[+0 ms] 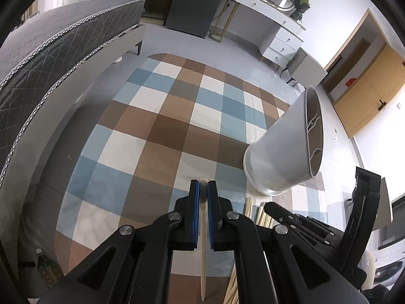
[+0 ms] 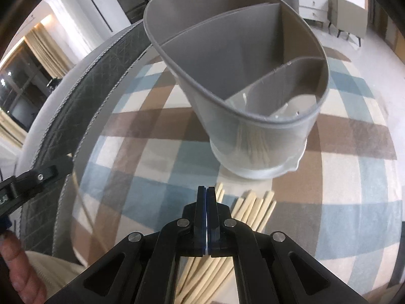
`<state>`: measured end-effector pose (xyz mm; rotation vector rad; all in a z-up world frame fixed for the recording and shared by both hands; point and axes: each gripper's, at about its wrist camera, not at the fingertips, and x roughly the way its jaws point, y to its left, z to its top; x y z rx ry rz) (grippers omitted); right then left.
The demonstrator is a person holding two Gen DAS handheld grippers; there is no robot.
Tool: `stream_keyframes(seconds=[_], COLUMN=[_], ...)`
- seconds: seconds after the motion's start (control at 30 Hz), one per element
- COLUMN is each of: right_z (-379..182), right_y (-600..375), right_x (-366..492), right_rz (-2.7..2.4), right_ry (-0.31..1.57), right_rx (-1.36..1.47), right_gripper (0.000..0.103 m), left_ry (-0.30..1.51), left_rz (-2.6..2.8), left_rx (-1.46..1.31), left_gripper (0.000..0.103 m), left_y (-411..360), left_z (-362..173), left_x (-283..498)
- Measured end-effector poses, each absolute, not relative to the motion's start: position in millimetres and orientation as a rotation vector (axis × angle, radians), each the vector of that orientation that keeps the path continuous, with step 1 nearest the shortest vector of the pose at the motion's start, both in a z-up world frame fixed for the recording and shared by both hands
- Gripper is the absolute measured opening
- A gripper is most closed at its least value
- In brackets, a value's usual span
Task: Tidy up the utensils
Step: 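Lift the chopstick with the left tool while the right tool grasps another chopstick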
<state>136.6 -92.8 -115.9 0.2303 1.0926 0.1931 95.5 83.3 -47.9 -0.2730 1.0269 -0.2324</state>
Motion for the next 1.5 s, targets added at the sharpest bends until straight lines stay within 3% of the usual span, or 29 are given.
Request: stream_keyframes(seconds=[0.2,0.37,1.5], right_z=[-135,-142,-144], right_y=[-95,-94,-67], right_x=[156,169,167], right_rz=[0.251,0.217,0.259], right_ry=[1.243,1.302,1.282], right_rx=[0.320,0.281,0.227], right_gripper=[0.005,0.023,0.023], left_ry=[1.035,1.040,1.080], left_rz=[-0.217,-0.217,-0.219], left_rx=[-0.278,-0.291,-0.380], left_gripper=[0.002,0.002,0.002], left_y=[83,87,105], left_z=[-48,-50,-58], left_x=[92,95,106])
